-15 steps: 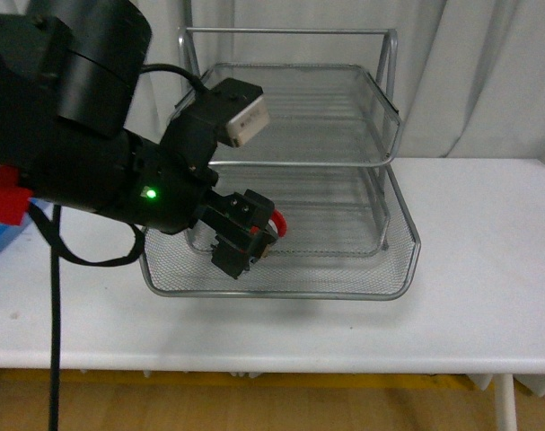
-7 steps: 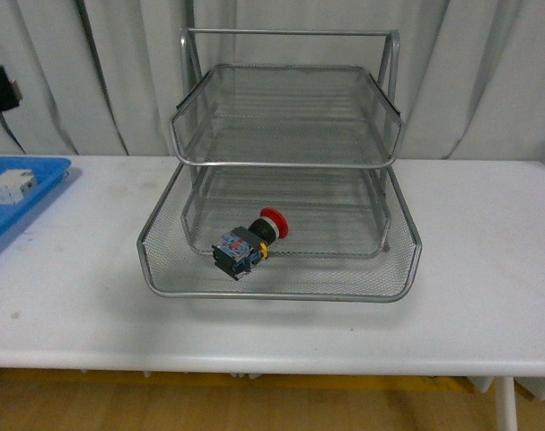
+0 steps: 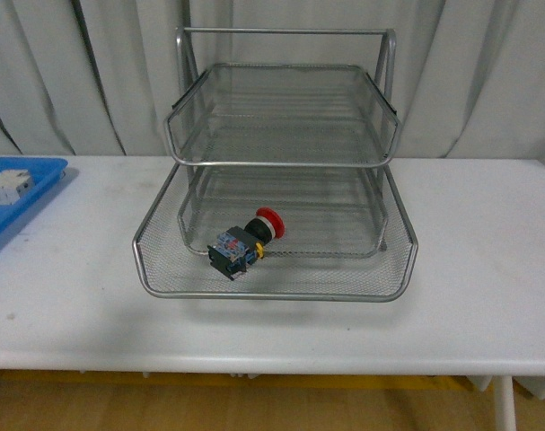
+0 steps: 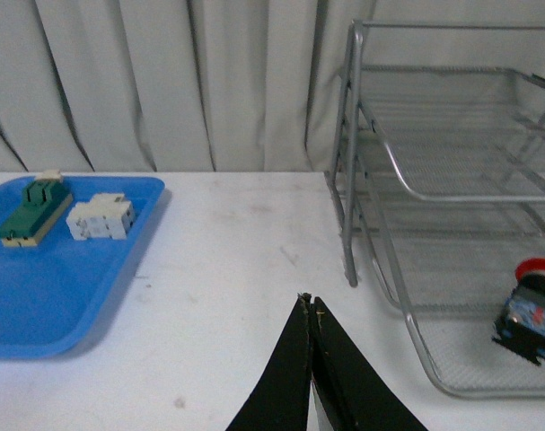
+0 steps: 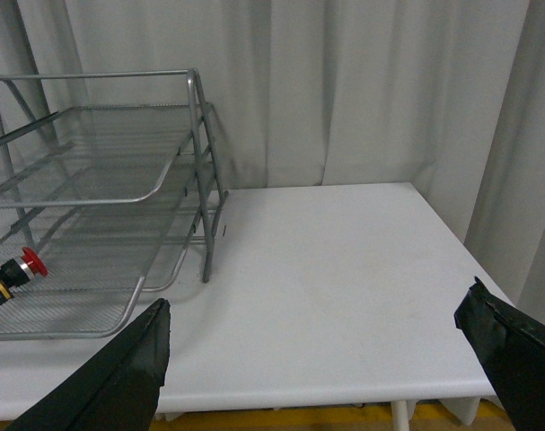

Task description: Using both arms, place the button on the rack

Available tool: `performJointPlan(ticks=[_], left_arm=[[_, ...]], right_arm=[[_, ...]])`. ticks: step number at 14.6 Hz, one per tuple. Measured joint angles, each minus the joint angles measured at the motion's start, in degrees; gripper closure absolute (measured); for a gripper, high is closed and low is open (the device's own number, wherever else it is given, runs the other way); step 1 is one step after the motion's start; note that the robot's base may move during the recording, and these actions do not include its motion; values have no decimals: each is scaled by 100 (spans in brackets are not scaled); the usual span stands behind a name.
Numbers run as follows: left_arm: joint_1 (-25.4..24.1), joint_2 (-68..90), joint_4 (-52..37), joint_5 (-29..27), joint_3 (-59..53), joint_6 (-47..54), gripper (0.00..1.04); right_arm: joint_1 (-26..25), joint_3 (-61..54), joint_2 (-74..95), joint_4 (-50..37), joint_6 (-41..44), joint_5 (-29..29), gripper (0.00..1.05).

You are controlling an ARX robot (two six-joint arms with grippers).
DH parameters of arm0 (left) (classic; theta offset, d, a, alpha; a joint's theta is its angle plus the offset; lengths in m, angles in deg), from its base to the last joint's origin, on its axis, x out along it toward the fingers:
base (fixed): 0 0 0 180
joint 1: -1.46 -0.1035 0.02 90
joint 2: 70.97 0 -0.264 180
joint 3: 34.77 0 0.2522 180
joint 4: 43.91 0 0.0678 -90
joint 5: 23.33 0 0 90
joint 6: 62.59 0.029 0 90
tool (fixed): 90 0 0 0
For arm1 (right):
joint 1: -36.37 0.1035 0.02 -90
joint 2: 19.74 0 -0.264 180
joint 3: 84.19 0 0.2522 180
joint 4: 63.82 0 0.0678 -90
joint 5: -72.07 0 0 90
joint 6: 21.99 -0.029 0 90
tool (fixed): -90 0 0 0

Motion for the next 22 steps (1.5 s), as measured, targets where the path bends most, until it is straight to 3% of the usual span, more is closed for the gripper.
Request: performJointPlan(ticks=[2,4,14,22], left_arm=[[-94,-551,210,59,-107,0,103],[-527,-1163,654,437,-245,-2,103],[-516,-4402,3497,501,-542,-2,103],[-516,-5519,4583,501,-542,-2,103]], right_arm=[[0,0,0,-2,0,0,6],[0,0,0,0,0,0,6],[0,0,0,-2,0,0,6],[0,0,0,0,0,0,6]])
